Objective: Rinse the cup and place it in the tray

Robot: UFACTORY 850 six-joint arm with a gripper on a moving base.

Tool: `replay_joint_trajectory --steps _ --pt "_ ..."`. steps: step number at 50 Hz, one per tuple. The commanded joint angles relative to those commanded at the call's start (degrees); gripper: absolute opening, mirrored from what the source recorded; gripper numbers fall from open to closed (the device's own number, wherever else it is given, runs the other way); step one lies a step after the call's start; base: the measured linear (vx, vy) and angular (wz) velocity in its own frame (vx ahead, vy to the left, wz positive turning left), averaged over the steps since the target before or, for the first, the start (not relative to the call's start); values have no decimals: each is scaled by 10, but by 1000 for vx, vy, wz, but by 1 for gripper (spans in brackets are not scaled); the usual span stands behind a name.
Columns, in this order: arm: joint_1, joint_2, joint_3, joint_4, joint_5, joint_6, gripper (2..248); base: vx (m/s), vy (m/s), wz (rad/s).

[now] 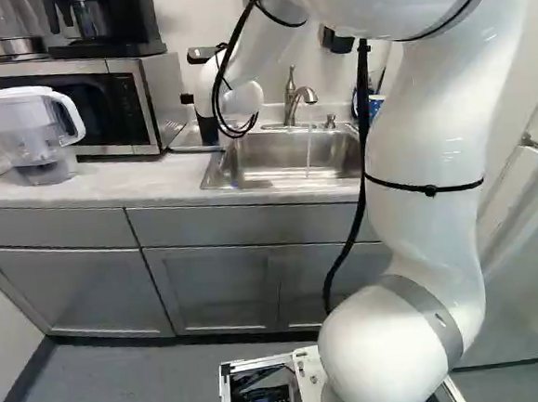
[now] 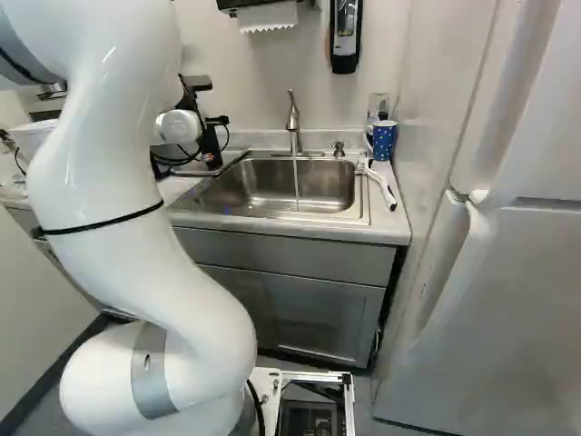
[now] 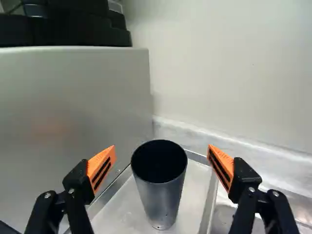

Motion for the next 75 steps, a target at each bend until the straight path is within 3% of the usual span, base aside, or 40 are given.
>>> replay_joint_trajectory --steps 24,75 --pt "-9 21 -5 0 -6 0 247 0 0 0" --pt "-83 84 1 0 -27 0 247 0 0 0"
